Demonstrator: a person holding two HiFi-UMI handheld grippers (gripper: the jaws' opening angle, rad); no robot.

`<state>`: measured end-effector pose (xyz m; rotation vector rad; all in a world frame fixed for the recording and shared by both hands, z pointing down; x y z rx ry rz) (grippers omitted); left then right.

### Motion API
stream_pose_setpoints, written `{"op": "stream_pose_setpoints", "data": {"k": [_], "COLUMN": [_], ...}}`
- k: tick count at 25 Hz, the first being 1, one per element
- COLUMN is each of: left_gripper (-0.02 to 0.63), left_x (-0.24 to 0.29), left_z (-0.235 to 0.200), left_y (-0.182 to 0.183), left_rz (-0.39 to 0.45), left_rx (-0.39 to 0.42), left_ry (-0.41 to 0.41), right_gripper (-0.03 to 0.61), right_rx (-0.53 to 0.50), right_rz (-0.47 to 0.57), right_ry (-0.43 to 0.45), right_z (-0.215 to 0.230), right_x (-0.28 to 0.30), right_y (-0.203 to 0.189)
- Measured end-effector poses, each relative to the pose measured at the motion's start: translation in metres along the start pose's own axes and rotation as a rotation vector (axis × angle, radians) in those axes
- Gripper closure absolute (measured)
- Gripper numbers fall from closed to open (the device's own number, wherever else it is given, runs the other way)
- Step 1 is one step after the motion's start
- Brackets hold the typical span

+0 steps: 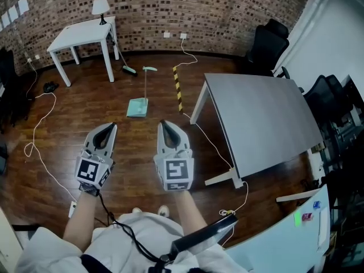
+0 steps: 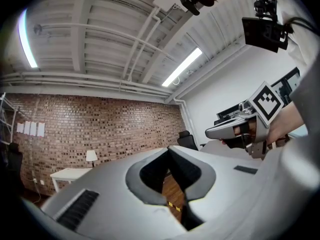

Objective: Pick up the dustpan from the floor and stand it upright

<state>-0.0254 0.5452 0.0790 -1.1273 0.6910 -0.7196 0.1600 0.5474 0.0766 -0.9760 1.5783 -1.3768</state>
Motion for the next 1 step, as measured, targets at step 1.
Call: {"op": "stream_pose_setpoints", "data": {"k": [1], "left_gripper": [0.589], "left_x": [-0.0004], "left_z": [-0.0006], "left_y": [-0.0004], "left_rz": [0.001], "left_rx": [-0.001], "left_ry": [0.001], "right_gripper": [0.6], "right_rx": [-0.001], "right_rz": [0.0], "right_ry": [0.0], "right_z": [-0.0005], "right_x": [0.0007], "right_y": [-0.0004]}}
Point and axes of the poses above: the fingertips, and each gripper's own axes: x forward along the fingers, z to its right, y out of its top, the point moved 4 cm from there along -x, backward along the fingers, and after that the axes turned 1 degree about z, right-handed, at the moved point
